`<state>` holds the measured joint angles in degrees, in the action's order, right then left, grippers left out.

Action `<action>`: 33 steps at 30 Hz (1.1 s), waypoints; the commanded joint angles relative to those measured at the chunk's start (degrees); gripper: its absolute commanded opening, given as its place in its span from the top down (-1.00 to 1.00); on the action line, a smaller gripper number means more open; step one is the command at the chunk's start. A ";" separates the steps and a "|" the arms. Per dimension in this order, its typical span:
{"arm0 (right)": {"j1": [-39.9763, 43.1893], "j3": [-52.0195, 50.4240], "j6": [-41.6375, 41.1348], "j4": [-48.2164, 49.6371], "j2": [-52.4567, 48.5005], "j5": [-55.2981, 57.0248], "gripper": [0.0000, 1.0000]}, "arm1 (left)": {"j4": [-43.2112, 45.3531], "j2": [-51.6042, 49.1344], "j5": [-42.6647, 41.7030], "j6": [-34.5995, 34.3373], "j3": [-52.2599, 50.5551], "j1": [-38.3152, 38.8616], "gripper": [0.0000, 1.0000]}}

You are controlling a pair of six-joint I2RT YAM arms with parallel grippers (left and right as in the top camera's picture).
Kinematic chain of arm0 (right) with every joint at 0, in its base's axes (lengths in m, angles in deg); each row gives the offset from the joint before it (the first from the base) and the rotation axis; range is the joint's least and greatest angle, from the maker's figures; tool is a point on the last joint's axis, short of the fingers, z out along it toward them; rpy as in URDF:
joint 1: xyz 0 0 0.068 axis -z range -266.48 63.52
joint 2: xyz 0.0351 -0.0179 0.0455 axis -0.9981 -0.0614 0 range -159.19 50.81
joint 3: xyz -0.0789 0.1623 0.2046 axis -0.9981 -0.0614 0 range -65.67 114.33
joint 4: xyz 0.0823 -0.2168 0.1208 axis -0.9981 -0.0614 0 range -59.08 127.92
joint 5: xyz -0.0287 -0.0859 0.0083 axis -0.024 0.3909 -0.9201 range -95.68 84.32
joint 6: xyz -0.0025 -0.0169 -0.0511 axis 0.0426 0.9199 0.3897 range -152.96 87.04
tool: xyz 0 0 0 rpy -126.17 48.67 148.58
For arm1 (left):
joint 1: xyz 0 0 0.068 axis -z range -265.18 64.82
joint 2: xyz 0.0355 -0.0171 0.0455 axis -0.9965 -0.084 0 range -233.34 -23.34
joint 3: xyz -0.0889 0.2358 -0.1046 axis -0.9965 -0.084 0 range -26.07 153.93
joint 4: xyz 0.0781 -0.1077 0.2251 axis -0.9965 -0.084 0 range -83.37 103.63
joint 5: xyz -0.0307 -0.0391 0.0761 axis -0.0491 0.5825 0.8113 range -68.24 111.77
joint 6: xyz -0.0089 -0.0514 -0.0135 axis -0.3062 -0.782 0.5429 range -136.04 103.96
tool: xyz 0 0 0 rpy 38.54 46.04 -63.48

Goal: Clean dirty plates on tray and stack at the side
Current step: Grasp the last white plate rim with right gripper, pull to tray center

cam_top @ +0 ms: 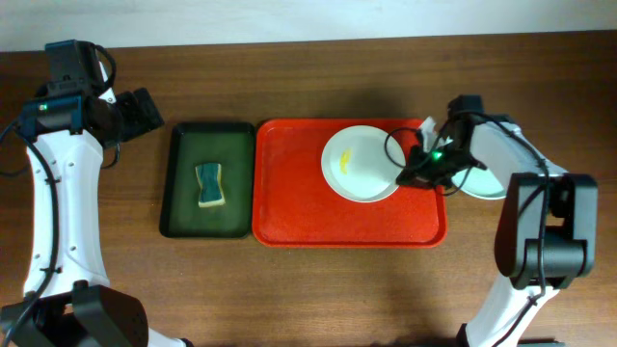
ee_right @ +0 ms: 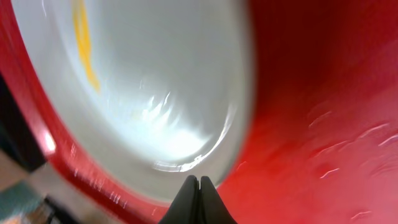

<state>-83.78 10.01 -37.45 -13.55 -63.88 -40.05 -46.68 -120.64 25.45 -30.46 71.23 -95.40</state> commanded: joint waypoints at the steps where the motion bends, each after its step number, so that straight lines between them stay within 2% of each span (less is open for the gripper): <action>1: -5.60 -0.13 -1.60 -3.04 1.09 -2.47 0.90 | 0.00 -0.31 0.24 -0.55 0.09 -0.07 -0.99; 3: -8.04 0.17 -2.43 -3.34 1.44 -1.92 0.60 | 0.00 -0.31 0.24 -0.55 0.09 -0.07 -0.99; 5: -8.24 1.68 -5.97 -3.32 2.43 1.62 0.44 | 0.00 -0.31 0.24 -0.55 0.09 -0.07 -0.99; 6: -8.15 3.17 -7.82 -3.19 3.13 4.15 0.24 | 0.00 -0.31 0.24 -0.55 0.09 -0.07 -0.99; 7: -7.93 5.03 -9.14 -3.17 3.61 7.58 0.20 | 0.00 -0.31 0.24 -0.55 0.09 -0.07 -0.99; 8: -7.74 7.45 -9.27 -2.75 3.67 10.40 -0.05 | 0.00 -0.31 0.24 -0.55 0.09 -0.09 -0.99; 9: -7.50 8.22 -9.31 -1.22 3.67 10.47 -0.71 | 0.00 -0.31 0.24 -0.55 0.09 -0.07 -0.99; 10: -7.43 8.28 -9.31 0.11 3.67 10.60 -0.97 | 0.00 -0.31 0.24 -0.55 0.09 -0.07 -0.99; 12: -7.52 8.15 -9.31 1.36 3.63 15.30 -0.97 | 0.00 -0.31 0.24 -0.55 0.09 -0.07 -0.99; 13: -7.56 8.13 -9.33 1.16 3.63 18.82 -0.69 | -0.02 -0.31 0.24 -0.55 0.09 -0.07 -0.98; 14: -7.56 7.85 -9.35 0.85 3.58 23.08 -0.15 | 0.00 -0.31 0.24 -0.55 0.09 -0.07 -0.99; 15: -7.56 7.10 -9.35 1.07 3.58 25.27 0.06 | 0.00 -0.31 0.24 -0.55 0.09 -0.07 -0.99; 16: -7.56 6.01 -9.35 1.66 3.58 26.32 0.13 | 0.00 -0.31 0.24 -0.55 0.09 -0.07 -0.99; 19: -7.54 2.34 -9.35 6.25 3.37 26.34 0.13 | 0.00 -0.31 0.24 -0.55 0.09 -0.07 -0.99; 21: -7.56 0.11 -9.55 9.35 3.32 27.61 0.26 | 0.00 -0.31 0.24 -0.55 0.09 -0.07 -0.99; 22: -7.56 -0.17 -9.55 9.75 3.13 27.56 0.41 | 0.00 -0.31 0.24 -0.55 0.09 -0.07 -0.99; 23: -7.56 -0.17 -9.57 9.75 3.04 27.50 0.48 | 0.00 -0.31 0.24 -0.55 0.09 -0.07 -0.99; 26: -7.56 -0.42 -9.57 8.87 2.78 27.50 0.50 | 0.00 -0.31 0.24 -0.55 0.09 -0.07 -0.99; 30: -7.56 -2.34 -9.57 8.90 2.78 27.32 0.71 | 0.00 -0.31 0.24 -0.55 0.09 -0.07 -0.99; 31: -7.56 -2.78 -9.57 8.94 2.78 27.32 0.85 | 0.00 -0.31 0.24 -0.55 0.09 -0.07 -0.99; 32: -7.56 -3.10 -9.55 9.03 2.78 27.23 0.92 | 0.00 -0.31 0.24 -0.55 0.09 -0.07 -0.99; 33: -7.63 -3.10 -9.49 8.74 2.80 25.88 0.92 | 0.00 -0.31 0.24 -0.55 0.09 -0.07 -0.99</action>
<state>-91.50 8.02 -47.05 -4.21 -61.63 -13.69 -46.68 -120.64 25.45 -30.46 71.23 -95.38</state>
